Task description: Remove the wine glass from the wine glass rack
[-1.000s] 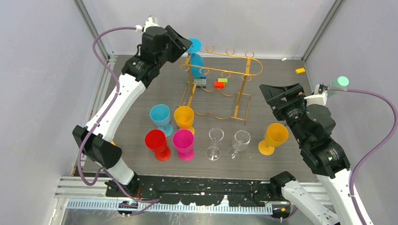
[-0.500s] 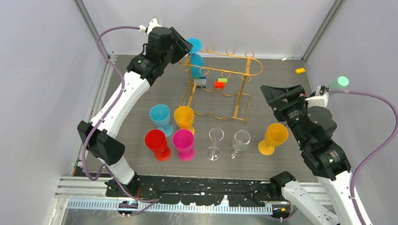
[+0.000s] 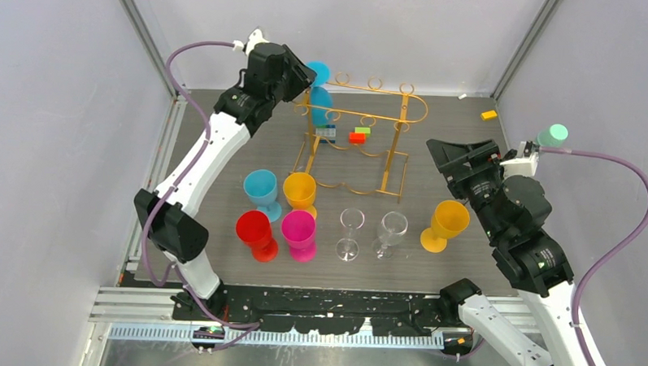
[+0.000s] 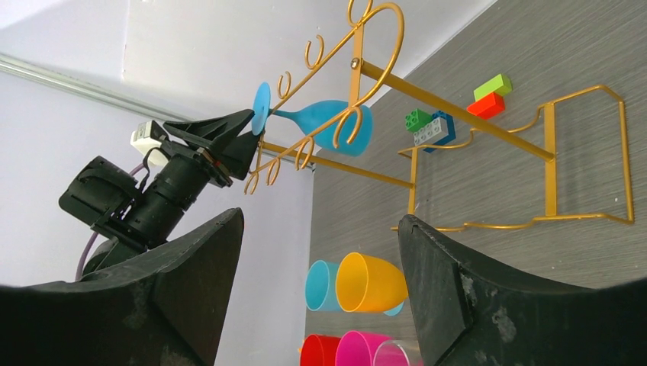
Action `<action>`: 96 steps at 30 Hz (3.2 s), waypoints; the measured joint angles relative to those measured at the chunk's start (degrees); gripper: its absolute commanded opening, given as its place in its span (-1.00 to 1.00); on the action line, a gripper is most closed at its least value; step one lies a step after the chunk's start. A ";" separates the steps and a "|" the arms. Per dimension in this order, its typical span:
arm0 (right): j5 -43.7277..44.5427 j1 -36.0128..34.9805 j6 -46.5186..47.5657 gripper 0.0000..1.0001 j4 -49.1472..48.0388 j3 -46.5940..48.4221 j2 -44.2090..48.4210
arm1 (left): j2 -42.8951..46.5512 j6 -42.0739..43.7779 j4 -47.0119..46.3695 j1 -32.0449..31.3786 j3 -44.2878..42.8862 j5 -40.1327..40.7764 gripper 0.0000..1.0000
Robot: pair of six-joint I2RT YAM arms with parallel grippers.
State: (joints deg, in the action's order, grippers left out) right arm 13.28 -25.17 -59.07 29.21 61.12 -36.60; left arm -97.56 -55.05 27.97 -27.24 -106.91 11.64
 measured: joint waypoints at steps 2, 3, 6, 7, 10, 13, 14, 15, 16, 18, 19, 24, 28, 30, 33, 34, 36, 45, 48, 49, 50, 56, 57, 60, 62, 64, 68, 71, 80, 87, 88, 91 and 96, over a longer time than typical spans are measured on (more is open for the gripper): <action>0.17 0.00 0.00 0.58 0.02 0.00 0.02 | -0.31 -0.07 -0.59 0.04 0.00 -0.26 -0.31; 0.22 0.00 0.00 0.58 0.02 0.00 0.13 | -0.44 -0.11 -0.90 0.07 0.07 -0.39 -0.37; 0.48 0.00 0.00 0.59 0.04 0.00 0.48 | -0.46 -0.26 -1.70 0.26 0.63 -0.90 -0.52; 0.52 0.00 0.02 0.58 0.07 0.00 0.52 | -0.46 -0.28 -1.86 0.26 0.79 -1.09 -0.59; 0.63 0.00 0.00 0.58 0.07 0.00 0.72 | -0.46 -0.52 -3.04 0.37 1.70 -1.33 -0.78; 0.72 0.00 0.02 0.58 0.09 0.00 0.74 | -0.15 -1.29 -5.27 0.63 2.73 -1.66 -0.99; 0.74 0.00 0.00 0.58 0.09 0.00 0.74 | 0.09 -1.60 -5.99 0.68 2.97 -1.70 -1.00; 0.76 0.00 0.00 0.59 0.09 0.00 0.74 | 0.48 -1.90 -6.95 0.68 3.23 -1.86 -1.00; 0.79 0.00 0.00 0.58 0.09 0.00 0.74 | 0.96 -1.99 -7.78 0.68 3.48 -1.88 -1.00; 0.81 0.00 0.00 0.58 0.11 0.00 0.74 | 1.97 -2.05 -8.46 0.66 4.35 -1.95 -1.00; 0.81 0.00 0.00 0.58 0.11 0.00 0.74 | 2.45 -2.21 -8.76 0.63 5.09 -2.01 -1.00; 0.83 0.00 0.00 0.58 0.13 0.00 0.74 | 3.21 -4.35 -12.35 0.66 8.39 -2.29 -1.00; 0.90 0.00 0.00 0.58 0.28 0.00 1.01 | 3.28 -5.27 -15.21 0.74 10.16 -2.27 -1.00; 1.07 0.00 0.00 0.58 0.50 0.00 1.14 | 3.45 -6.16 -17.11 0.79 11.54 -2.25 -1.00; 1.25 0.00 0.00 0.58 0.72 0.00 1.25 | 3.52 -7.19 -19.02 1.09 12.63 -2.25 -1.00; 1.27 0.00 0.02 0.58 0.83 0.00 1.25 | 3.52 -7.45 -19.23 1.14 12.74 -2.25 -1.00; 1.29 0.00 0.00 0.58 1.01 0.00 1.25 | 3.50 -7.69 -19.63 1.18 12.79 -2.27 -1.00; 1.70 0.00 0.02 0.59 1.31 0.00 1.25 | 3.39 -7.82 -22.49 1.38 12.72 -2.29 -1.00; 1.70 0.00 0.04 0.61 1.31 0.00 1.25 | 2.99 -7.82 -23.19 1.55 12.35 -2.64 -1.00; 1.70 0.00 0.04 0.62 1.31 0.00 1.25 | 2.73 -7.82 -23.67 1.66 12.26 -2.86 -1.00; 1.70 0.00 0.07 0.63 1.31 0.00 1.25 | 2.40 -7.82 -24.20 1.88 12.07 -3.19 -1.00; 1.70 0.00 0.24 0.69 1.33 0.00 1.49 | 0.11 -8.48 -27.58 3.78 11.45 -6.58 -1.00; 1.70 0.00 0.24 0.71 1.31 0.00 1.62 | -0.11 -8.76 -28.24 4.17 11.45 -7.10 -1.00; 1.70 0.00 0.24 0.83 1.33 0.00 1.86 | -0.31 -9.16 -30.34 5.25 11.50 -8.37 -1.00; 1.70 0.00 0.26 0.92 1.31 0.00 1.88 | -0.24 -9.18 -32.17 5.88 11.65 -8.94 -1.00; 1.75 0.00 0.24 0.98 1.31 -0.11 1.92 | 0.17 -9.03 -33.29 6.54 11.96 -9.51 -1.00; 2.16 0.00 0.26 0.99 1.18 -1.55 3.54 | 2.36 -6.75 -31.93 8.04 11.98 -9.70 -1.00; 2.38 0.00 0.20 0.99 0.59 -2.86 5.27 | 6.08 -4.04 -29.03 9.14 11.98 -9.18 -1.00; 2.25 0.00 -0.15 0.99 -1.46 -3.72 5.68 | 23.71 0.22 -22.40 10.16 12.35 -10.88 -1.00; -1.05 0.00 -0.22 0.99 -3.98 -3.76 2.38 | 37.22 -0.50 -15.41 10.16 18.71 -14.40 -1.00; -1.75 0.00 -0.24 0.99 -4.46 -3.82 1.81 | 38.58 -0.92 -14.62 10.16 19.65 -14.91 -1.00; -5.44 0.00 -0.85 0.99 -7.80 -4.70 -0.22 | 42.49 -3.58 -13.35 10.16 23.02 -17.53 -1.00; -16.17 0.00 -4.57 0.99 -21.44 -9.97 -4.87 | 47.71 -15.61 -17.86 10.16 34.47 -24.13 -1.00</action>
State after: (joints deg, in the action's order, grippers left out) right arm -2.90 -25.17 -63.64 7.77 51.16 -41.47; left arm -49.84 -70.65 10.11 -17.08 -72.44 -12.49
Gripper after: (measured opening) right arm 0.995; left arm 0.016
